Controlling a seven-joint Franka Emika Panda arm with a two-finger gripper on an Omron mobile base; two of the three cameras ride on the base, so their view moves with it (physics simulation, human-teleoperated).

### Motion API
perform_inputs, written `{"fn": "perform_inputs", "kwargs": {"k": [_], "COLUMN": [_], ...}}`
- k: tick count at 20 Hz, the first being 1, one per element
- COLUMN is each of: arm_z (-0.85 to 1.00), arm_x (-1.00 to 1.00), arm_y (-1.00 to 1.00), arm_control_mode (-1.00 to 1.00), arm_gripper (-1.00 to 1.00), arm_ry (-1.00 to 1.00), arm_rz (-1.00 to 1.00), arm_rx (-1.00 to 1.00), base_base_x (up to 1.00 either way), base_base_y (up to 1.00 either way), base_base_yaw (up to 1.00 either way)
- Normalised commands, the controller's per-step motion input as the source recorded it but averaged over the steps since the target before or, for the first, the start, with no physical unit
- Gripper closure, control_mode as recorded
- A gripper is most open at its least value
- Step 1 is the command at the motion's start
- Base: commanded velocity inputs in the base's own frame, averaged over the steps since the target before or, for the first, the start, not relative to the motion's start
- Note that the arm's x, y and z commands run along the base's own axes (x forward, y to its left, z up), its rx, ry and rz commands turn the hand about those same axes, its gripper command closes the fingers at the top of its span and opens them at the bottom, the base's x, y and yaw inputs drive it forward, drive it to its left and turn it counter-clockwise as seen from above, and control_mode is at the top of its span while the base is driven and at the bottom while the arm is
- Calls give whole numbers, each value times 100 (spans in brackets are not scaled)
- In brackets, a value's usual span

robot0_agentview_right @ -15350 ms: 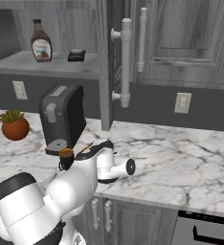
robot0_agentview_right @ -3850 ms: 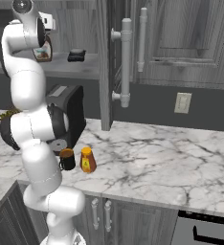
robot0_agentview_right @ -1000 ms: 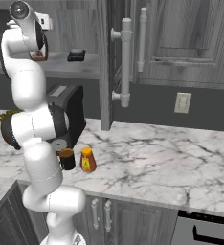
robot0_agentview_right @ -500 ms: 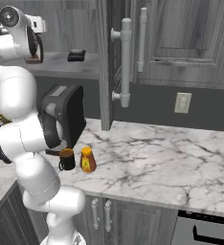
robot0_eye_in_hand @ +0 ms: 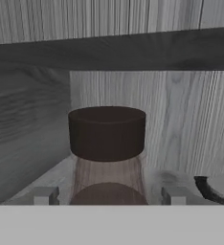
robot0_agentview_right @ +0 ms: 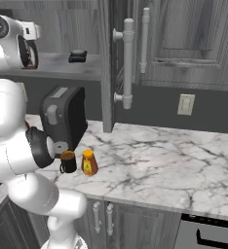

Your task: Pick the syrup bottle and honey bottle from the cabinet and place them next to the mug.

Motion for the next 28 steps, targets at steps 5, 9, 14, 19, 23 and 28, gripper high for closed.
{"fn": "perform_inputs", "kwargs": {"k": [5,9,14,19,23,28], "arm_z": [2,7,4,0,0,0], "arm_x": [-50,-58,-61,-56,-53,-44], "arm_y": [0,0,-12,-36,-56,-66], "arm_control_mode": [-100,-100,-100,-100,-100,-100], "arm_gripper": [100,100,100,100,100,100], "arm_ry": [-4,-1,0,0,0,0], "arm_rz": [0,0,0,0,0,-3], "arm_rx": [2,2,2,2,2,2], "base_base_x": [0,0,0,0,0,0], "base_base_y": [0,0,0,0,0,0], "base_base_yaw": [0,0,0,0,0,0]}}
